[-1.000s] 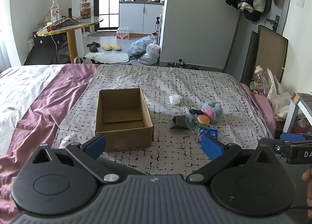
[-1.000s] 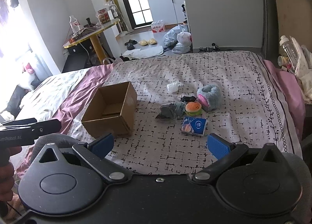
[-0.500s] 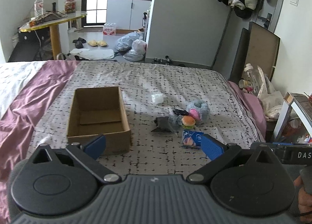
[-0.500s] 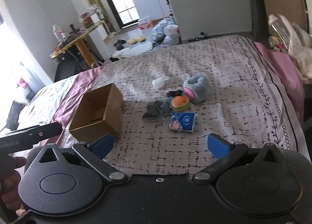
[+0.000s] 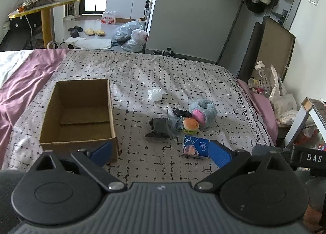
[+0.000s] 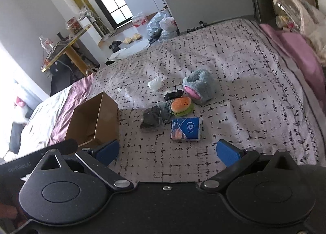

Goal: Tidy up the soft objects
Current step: 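Reach the left tool to the black bag while the right tool reaches the tissue pack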

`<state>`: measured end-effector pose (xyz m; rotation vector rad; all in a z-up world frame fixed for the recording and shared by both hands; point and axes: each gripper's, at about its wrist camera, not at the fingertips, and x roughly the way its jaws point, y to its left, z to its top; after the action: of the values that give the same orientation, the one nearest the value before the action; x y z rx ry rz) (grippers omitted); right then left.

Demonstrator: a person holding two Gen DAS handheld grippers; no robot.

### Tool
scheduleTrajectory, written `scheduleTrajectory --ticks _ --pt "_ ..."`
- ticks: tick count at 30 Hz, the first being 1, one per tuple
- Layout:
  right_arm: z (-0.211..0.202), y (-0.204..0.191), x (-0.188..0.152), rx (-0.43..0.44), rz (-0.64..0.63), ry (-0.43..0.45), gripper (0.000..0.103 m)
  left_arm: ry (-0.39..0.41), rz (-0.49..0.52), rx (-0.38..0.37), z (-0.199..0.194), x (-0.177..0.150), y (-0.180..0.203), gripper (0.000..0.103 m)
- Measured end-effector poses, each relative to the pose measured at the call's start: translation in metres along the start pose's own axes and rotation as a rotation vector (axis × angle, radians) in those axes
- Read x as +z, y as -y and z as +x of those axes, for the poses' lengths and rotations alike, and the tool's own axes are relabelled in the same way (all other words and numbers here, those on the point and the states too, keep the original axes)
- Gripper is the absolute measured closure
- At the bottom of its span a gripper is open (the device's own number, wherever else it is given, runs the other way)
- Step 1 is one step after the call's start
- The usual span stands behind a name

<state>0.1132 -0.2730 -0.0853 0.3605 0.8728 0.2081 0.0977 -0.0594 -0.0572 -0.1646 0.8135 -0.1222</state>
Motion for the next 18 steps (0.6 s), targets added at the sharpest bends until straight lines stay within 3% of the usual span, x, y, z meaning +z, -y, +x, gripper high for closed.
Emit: scheduleTrajectory --ticks 4,7,18 --pt "0.020 0.002 0.009 -0.016 0.027 -0.023 0.003 -0.007 -0.005 -0.008 0.017 0.010 0.000 0.005" --pt "0.036 0.006 0.015 -0.018 0.063 -0.059 0.009 -0.030 -0.020 -0.021 0.032 0.020 0.000 0.012" --pt "0.091 0.018 0.027 -0.064 0.116 -0.119 0.011 -0.120 -0.048 -0.025 0.095 0.042 0.001 0.026"
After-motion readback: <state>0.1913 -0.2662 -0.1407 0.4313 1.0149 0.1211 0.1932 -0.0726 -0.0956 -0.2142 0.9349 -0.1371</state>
